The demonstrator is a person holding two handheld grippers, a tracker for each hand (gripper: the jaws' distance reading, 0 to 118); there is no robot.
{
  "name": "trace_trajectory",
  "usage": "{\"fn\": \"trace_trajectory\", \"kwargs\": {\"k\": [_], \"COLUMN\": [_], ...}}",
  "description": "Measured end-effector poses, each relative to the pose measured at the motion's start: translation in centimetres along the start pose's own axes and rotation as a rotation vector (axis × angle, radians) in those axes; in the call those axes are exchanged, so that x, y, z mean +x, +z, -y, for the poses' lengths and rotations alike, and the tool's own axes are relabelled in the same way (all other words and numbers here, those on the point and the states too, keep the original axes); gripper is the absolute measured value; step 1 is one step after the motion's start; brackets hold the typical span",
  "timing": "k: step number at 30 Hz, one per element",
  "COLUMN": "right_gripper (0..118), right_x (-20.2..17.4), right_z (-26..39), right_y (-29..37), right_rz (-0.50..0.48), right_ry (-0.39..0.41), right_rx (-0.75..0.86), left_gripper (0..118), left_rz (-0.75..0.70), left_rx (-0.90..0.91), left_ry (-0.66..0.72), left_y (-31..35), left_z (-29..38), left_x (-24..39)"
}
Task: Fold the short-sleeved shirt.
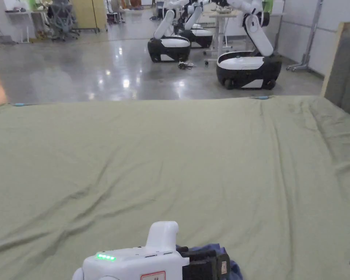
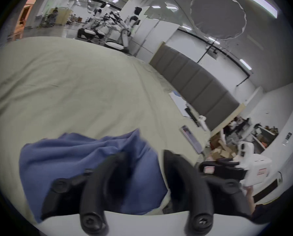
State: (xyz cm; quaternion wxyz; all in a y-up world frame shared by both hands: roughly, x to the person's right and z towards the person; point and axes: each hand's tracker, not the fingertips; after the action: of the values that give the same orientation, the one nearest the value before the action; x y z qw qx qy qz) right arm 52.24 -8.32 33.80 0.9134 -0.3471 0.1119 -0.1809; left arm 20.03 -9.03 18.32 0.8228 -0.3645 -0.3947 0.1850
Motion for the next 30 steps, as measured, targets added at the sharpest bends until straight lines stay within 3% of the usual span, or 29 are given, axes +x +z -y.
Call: {"fn": "trace_trajectory", "kwargs": {"k": [2, 6, 7, 9, 12, 15, 19, 21, 22, 24, 25, 26, 30], "right_gripper": [0, 0, 0, 0, 0, 0, 0, 0, 0, 0, 0, 0, 0], "right_x": [0.4, 1.3, 1.4, 1.5, 1.2, 0.2, -1.2, -1.8, -2.2, -3.2, -3.7, -4.1, -6.2], "right_z": [0.1, 0.2, 0.2, 0.3, 0.5, 0.6, 0.6, 0.1, -0.3, -1.4, -2.0, -2.6, -5.3], "right_y": [-0.1, -0.4, -0.5, -0.7, -0.9, -0.9, -1.2, -2.3, -3.0, -4.6, -5.6, -6.7, -11.0], "right_rz": [0.006, -0.005, -0.006, -0.007, -0.018, -0.02, -0.035, -0.056, -0.078, -0.126, -0.15, -0.174, -0.197], "right_ry": [-0.004, -0.032, -0.04, -0.053, -0.063, -0.037, 0.017, 0.034, 0.044, 0.083, 0.096, 0.099, 0.163], "right_rx": [-0.003, -0.001, 0.001, -0.001, -0.011, -0.024, -0.05, -0.066, -0.075, -0.08, -0.085, -0.103, -0.153], "left_gripper": [58, 53, 43, 11, 10, 10, 7, 8, 14, 34, 55, 60, 60], "left_rz": [0.043, -0.013, -0.008, 0.043, 0.026, -0.094, -0.095, -0.063, -0.043, 0.066, 0.126, 0.115, -0.055], "left_rx": [0.121, 0.225, 0.22, 0.17, 0.011, -0.124, -0.109, -0.096, -0.071, 0.01, 0.063, 0.094, 0.175], "left_ry": [0.037, 0.156, 0.197, 0.24, 0.186, 0.13, 0.108, 0.142, 0.176, 0.265, 0.244, 0.223, 0.158], "left_y": [2.6, 6.5, 6.6, 5.3, 0.6, -4.3, -5.3, -4.4, -3.4, -0.5, 1.3, 2.8, 9.3], "left_z": [-1.0, -1.9, -1.5, -0.2, 1.6, 2.7, 3.0, 2.7, 2.4, 2.0, 1.6, 1.3, 0.8], "left_x": [-0.1, -2.2, -2.7, -3.1, -1.8, -1.6, -1.7, -1.9, -1.8, -1.7, -1.6, -1.5, -3.0]}}
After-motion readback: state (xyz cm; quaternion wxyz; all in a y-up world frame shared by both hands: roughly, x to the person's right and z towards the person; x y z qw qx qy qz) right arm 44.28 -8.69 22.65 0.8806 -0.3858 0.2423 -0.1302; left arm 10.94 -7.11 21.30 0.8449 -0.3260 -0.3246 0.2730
